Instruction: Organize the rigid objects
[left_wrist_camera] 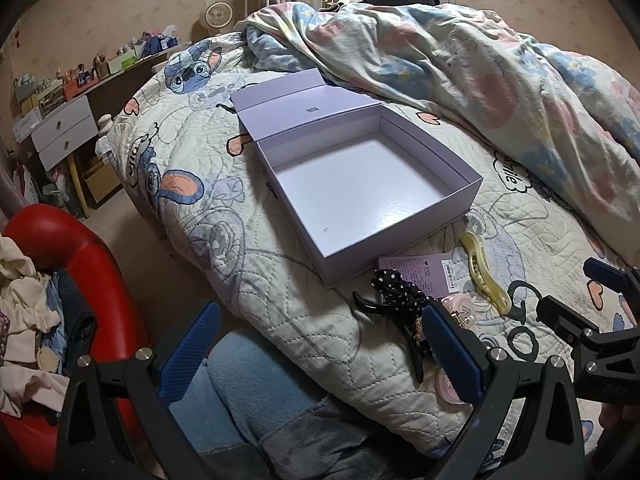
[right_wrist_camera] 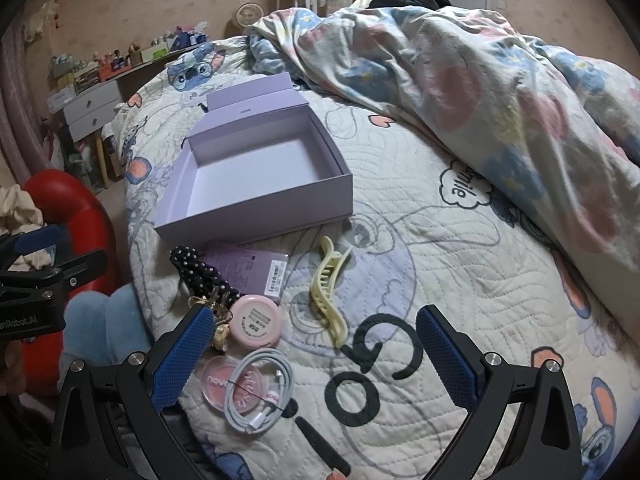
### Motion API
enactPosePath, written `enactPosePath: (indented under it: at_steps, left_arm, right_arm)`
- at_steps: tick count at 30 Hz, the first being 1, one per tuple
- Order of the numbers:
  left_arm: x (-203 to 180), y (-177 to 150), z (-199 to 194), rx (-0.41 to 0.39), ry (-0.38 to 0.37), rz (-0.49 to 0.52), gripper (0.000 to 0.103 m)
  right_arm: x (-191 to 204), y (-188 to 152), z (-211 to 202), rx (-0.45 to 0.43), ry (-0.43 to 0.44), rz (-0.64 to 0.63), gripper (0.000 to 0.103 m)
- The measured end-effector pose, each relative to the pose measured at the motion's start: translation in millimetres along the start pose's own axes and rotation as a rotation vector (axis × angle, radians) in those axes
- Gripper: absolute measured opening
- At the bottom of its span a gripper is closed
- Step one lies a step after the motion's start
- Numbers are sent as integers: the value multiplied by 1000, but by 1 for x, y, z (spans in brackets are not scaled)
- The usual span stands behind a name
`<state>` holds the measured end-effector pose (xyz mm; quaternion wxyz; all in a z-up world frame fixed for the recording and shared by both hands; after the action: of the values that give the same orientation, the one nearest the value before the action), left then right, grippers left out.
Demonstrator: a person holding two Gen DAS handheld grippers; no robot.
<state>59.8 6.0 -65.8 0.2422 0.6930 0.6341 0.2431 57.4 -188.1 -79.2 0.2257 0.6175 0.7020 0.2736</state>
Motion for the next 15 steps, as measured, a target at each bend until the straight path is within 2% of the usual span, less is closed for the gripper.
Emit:
enactPosePath:
  at_steps: [15]
  left_arm:
    - [0, -2, -2, 3, -3, -1, 103]
  right_arm:
    - [-1, 0, -2, -2, -8, -6, 103]
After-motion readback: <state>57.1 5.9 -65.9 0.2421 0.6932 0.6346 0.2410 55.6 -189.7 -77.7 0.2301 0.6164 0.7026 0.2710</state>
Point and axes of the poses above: each gripper's, at about its wrist camera, not at the fingertips, and z roughly the way its jaws point, x to its left, y to its top, the point moved 10 cm from there along z, roughly the way its jaws point, and after that the axes turned 3 degrees about z, right-handed, at the moved point
